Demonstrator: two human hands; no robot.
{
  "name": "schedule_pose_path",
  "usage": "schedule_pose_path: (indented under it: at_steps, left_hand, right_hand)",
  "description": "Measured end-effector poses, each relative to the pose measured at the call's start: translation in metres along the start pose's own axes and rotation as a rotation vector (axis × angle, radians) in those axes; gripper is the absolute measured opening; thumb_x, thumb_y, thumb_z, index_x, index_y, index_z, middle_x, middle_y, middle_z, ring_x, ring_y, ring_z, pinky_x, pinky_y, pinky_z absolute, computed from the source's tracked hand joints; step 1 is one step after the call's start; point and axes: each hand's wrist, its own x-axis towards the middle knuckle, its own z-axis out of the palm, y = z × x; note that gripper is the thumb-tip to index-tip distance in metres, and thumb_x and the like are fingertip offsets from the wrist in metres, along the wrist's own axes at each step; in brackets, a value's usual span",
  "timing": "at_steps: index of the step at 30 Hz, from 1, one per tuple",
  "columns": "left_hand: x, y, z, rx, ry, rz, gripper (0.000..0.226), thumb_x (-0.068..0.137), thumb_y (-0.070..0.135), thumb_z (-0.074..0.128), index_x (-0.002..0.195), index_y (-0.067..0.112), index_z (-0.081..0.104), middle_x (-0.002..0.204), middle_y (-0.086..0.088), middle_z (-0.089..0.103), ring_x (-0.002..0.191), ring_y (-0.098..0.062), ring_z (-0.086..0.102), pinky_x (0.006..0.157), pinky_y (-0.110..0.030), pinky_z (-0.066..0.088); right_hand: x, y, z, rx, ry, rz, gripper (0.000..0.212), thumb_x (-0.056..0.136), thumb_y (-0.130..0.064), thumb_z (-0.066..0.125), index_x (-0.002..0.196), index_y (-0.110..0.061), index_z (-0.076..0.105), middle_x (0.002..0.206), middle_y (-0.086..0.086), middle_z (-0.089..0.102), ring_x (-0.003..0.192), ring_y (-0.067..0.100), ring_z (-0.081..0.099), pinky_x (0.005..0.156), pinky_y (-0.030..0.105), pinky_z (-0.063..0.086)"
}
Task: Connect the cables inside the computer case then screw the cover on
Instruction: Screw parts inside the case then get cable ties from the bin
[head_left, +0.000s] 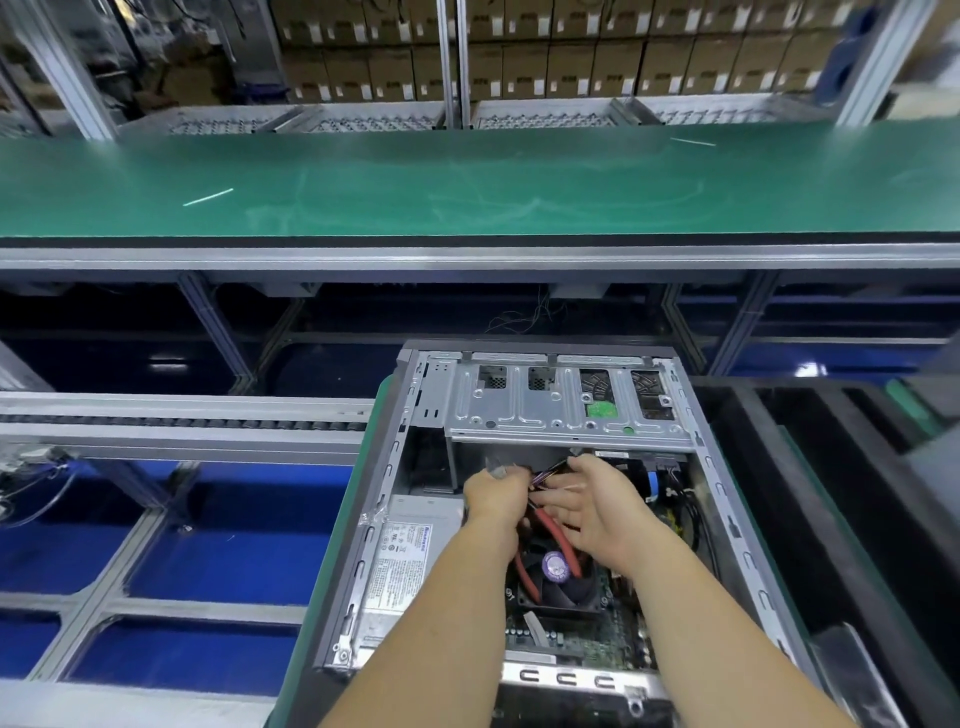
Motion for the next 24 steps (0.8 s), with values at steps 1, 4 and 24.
schedule_pose_path:
  at_steps: [1,4,24]
  left_hand:
    - [-0.001,0.0,0.0,-0.009,0.013,0.008,0.004,0.085,0.01,0.062,0.083,0.011,0.066,0.062,-0.006,0.054,0.044,-0.018,0.042,0.044,-0.02,0.034]
    - [-0.003,-0.001,0.0,-0.037,0.032,0.056,0.005,0.087,0.01,0.061,0.086,0.008,0.066,0.063,-0.004,0.054,0.047,-0.015,0.042,0.047,-0.02,0.034]
    - [-0.018,0.003,-0.005,-0.021,-0.03,0.173,0.008,0.084,0.008,0.074,0.081,0.015,0.072,0.072,-0.001,0.07,0.064,-0.013,0.061,0.051,-0.021,0.044]
  right_hand:
    - [-0.003,0.0,-0.003,-0.017,-0.021,-0.024,0.037,0.101,-0.034,0.047,0.113,-0.004,0.065,0.105,0.015,0.076,0.095,0.026,0.066,0.084,0.037,0.052]
    - [-0.006,0.004,-0.004,-0.125,-0.025,-0.179,0.022,0.1,-0.019,0.056,0.114,-0.005,0.066,0.108,0.01,0.076,0.1,0.023,0.071,0.077,0.031,0.055]
    - [0.012,0.016,0.004,-0.322,0.274,-0.468,0.017,0.095,-0.011,0.067,0.08,-0.013,0.074,0.071,-0.003,0.071,0.062,0.009,0.058,0.062,0.022,0.049]
